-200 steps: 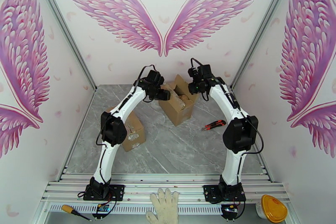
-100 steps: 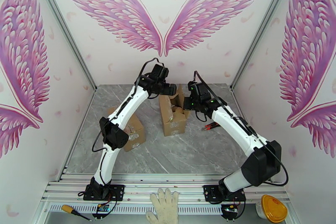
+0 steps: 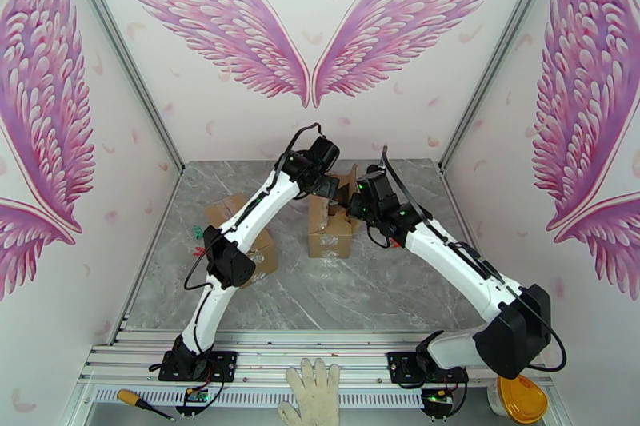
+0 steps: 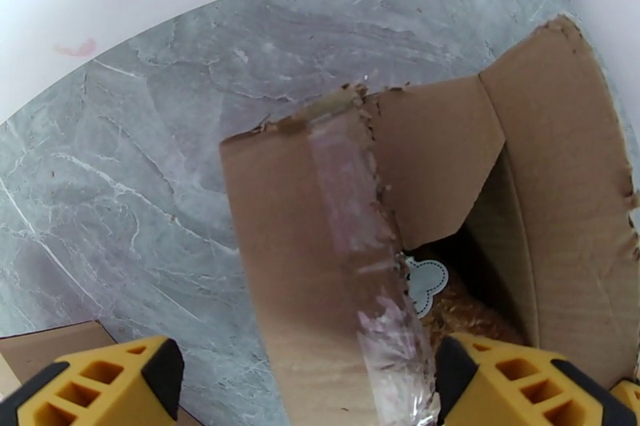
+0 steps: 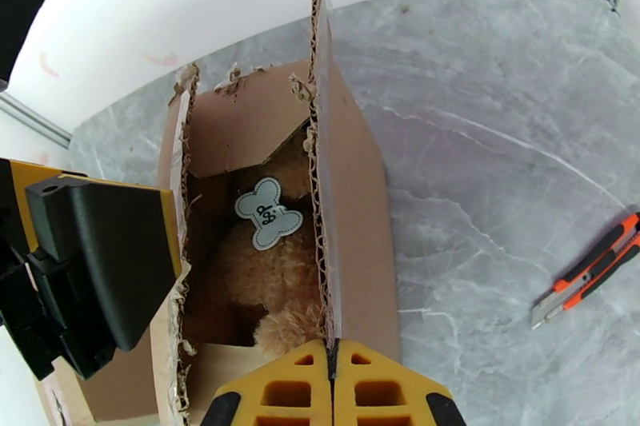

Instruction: Unpack the express box

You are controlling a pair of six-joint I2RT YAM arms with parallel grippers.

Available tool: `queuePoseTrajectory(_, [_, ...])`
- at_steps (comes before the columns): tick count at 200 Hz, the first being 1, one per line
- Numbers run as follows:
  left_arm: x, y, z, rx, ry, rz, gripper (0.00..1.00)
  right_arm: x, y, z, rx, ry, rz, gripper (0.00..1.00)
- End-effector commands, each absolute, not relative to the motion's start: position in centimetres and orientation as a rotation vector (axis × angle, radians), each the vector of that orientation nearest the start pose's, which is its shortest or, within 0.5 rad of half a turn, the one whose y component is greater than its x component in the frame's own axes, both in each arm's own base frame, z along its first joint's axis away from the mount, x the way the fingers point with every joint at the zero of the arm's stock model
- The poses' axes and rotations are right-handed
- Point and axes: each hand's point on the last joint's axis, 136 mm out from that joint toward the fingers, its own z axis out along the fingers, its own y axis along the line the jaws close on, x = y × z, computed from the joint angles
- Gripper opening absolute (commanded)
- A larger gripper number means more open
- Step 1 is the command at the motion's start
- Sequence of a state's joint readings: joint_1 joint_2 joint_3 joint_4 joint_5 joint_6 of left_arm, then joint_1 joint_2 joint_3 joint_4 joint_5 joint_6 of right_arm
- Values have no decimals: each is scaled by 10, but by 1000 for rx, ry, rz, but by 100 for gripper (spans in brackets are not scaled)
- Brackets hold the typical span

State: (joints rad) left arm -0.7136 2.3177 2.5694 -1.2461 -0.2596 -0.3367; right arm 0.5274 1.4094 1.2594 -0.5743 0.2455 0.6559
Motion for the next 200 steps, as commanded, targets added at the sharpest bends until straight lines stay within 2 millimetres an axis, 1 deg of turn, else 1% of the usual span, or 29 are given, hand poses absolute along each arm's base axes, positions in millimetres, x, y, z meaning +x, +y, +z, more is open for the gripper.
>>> queuePoseTrajectory(1, [439,-334,205,435,2523,-31,89,378,174,249,341,2198,391,0])
queuePoseTrajectory(23, [435,-338,194,475,2534,6,89,378,173,249,359,2191,399,0])
queuePoseTrajectory(41, [436,-331,184,485,2549,78,87,376,172,248,364,2189,395,0])
queuePoseTrajectory(56, [438,-325,180,492,2548,134,84,375,169,248,374,2179,387,0])
queuePoseTrajectory(76, [441,-319,181,495,2542,158,77,373,164,244,380,2182,362,0])
queuePoseTrajectory(87, [443,-317,185,490,2543,141,72,372,161,243,381,2183,347,0])
queuePoseTrajectory(105, [446,-311,194,479,2538,119,59,371,155,239,386,2186,319,0])
queuePoseTrajectory(125, [449,-305,208,470,2525,76,50,369,149,234,388,2196,294,0])
queuePoseTrajectory(140, [450,-302,218,458,2525,13,41,369,146,228,385,2207,282,0])
queuePoseTrajectory(152, [449,-300,226,449,2526,-38,31,369,143,224,386,2217,275,0])
queuePoseTrajectory(160, [449,-299,228,446,2528,-71,26,369,141,220,387,2227,272,0])
queuePoseTrajectory(178, [450,-295,230,415,2544,-169,11,369,135,211,404,2254,273,0])
queuePoseTrajectory(186, [452,-292,229,391,2551,-209,7,368,133,208,407,2263,272,0])
queuePoseTrajectory(200, [452,-290,230,370,2553,-283,3,368,131,205,407,2280,272,0])
